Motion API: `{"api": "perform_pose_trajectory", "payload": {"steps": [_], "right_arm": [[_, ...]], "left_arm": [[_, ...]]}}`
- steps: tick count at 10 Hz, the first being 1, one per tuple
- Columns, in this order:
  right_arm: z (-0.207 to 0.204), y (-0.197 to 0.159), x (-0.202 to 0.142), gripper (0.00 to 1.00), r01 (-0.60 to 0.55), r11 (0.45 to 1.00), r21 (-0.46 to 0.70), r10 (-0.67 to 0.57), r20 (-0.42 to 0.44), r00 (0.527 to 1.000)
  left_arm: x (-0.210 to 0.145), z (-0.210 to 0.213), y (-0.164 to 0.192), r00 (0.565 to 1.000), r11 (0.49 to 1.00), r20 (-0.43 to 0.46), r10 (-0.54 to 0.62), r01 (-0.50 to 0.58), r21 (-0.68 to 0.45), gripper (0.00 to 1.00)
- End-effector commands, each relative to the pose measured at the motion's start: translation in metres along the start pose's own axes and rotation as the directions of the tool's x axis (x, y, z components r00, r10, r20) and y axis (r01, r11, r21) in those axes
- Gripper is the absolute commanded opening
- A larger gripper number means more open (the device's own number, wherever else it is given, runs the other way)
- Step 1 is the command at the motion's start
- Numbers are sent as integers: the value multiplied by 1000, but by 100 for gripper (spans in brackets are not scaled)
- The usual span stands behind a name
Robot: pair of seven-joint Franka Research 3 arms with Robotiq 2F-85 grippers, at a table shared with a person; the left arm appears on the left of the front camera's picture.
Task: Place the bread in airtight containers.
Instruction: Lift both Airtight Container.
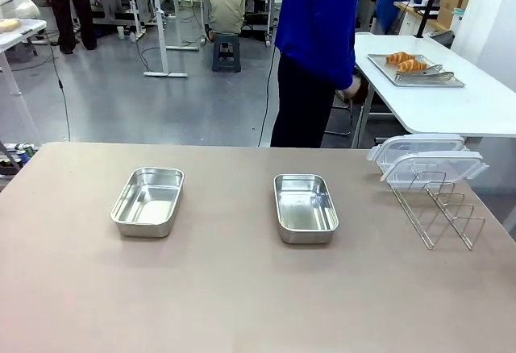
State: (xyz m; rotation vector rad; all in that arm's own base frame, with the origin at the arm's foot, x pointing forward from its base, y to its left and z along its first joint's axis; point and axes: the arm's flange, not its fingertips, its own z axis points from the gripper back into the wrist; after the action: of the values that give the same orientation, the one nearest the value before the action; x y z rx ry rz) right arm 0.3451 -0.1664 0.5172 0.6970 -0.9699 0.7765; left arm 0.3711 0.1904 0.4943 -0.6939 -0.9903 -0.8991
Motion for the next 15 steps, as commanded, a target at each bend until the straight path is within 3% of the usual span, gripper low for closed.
{"api": "perform_pose_trajectory", "payload": {"steps": [1,15], "right_arm": [[0,-4,2,100,-30,1000,3,30,23,999],[0,-4,2,100,-30,1000,3,30,23,999]], "left_arm": [[1,1,2,999,1000,32,-26,26,-2,100],[1,1,2,999,1000,32,-26,26,-2,100]]}}
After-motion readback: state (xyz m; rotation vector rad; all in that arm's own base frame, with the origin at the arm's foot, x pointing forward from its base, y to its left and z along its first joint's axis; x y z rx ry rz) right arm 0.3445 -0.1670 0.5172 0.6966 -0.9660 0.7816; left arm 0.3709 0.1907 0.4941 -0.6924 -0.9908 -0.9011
